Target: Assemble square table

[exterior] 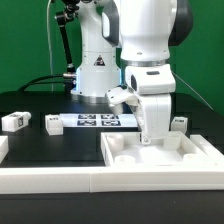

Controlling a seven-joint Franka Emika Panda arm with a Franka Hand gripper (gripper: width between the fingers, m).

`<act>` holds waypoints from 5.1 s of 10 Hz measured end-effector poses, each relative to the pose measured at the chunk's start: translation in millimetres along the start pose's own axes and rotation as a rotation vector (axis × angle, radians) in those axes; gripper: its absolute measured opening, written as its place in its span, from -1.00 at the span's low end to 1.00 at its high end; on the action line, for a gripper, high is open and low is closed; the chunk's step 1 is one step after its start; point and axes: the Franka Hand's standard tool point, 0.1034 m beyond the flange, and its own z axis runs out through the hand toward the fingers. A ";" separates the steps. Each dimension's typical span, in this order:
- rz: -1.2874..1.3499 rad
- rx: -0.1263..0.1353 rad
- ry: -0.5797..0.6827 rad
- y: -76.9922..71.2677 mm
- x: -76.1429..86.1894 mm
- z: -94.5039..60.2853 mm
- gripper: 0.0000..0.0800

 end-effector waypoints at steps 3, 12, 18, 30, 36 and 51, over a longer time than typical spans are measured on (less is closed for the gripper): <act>0.011 0.001 0.001 -0.1 -5.6 0.4 -0.66; 0.152 -0.056 -0.033 2.0 0.4 -47.5 0.62; 0.189 -0.056 -0.037 -9.6 1.0 -51.7 0.62; 1.314 -0.055 0.049 -28.8 36.5 -42.1 0.62; 1.922 0.015 0.087 -35.4 62.5 -38.5 0.62; 1.879 0.407 -0.183 -38.8 82.6 -34.9 0.62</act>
Offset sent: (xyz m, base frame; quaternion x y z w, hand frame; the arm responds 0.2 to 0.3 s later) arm 0.0000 0.0000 0.0000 0.0000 0.0000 0.0000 1.0000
